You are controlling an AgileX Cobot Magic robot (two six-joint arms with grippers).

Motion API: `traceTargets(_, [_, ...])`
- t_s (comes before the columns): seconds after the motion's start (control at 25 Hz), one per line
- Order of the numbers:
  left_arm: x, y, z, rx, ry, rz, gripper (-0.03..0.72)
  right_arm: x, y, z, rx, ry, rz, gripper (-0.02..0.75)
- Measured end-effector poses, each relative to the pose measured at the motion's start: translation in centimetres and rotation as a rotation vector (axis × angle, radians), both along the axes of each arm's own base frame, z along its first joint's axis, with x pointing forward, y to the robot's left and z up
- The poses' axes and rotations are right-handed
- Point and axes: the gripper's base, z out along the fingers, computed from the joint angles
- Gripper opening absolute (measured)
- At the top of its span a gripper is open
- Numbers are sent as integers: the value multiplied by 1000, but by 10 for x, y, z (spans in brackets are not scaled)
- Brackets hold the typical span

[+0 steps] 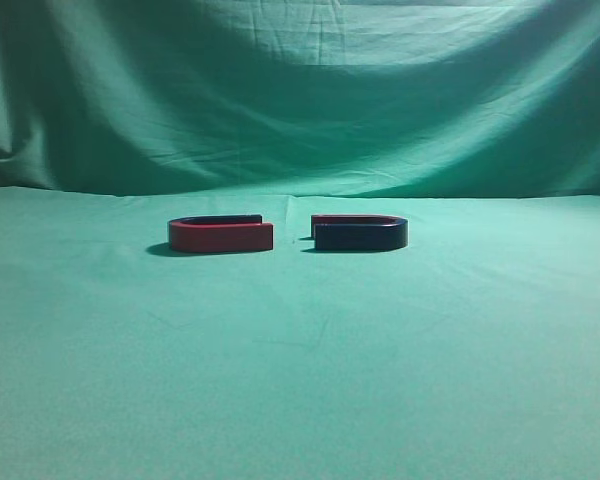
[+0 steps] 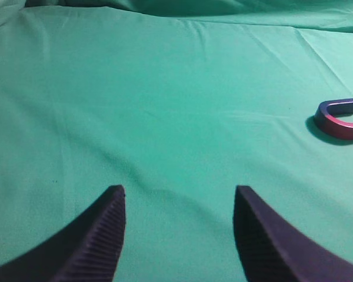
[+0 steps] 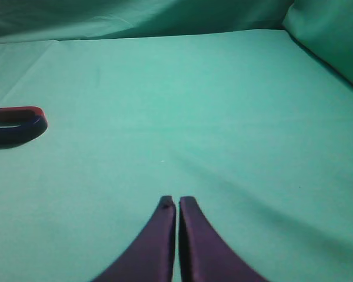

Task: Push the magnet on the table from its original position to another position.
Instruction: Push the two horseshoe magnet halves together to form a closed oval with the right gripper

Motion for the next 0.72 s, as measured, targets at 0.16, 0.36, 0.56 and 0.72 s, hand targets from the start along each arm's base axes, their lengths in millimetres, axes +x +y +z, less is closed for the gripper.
traceTargets(0.16, [0,0,0,0,0,0,399,0,0,0,0,0,0,0])
traceTargets(0.36, [0,0,0,0,0,0,399,0,0,0,0,0,0,0])
traceTargets(0.56, [0,0,0,0,0,0,399,0,0,0,0,0,0,0])
traceTargets(0.72, [0,0,0,0,0,0,399,0,0,0,0,0,0,0])
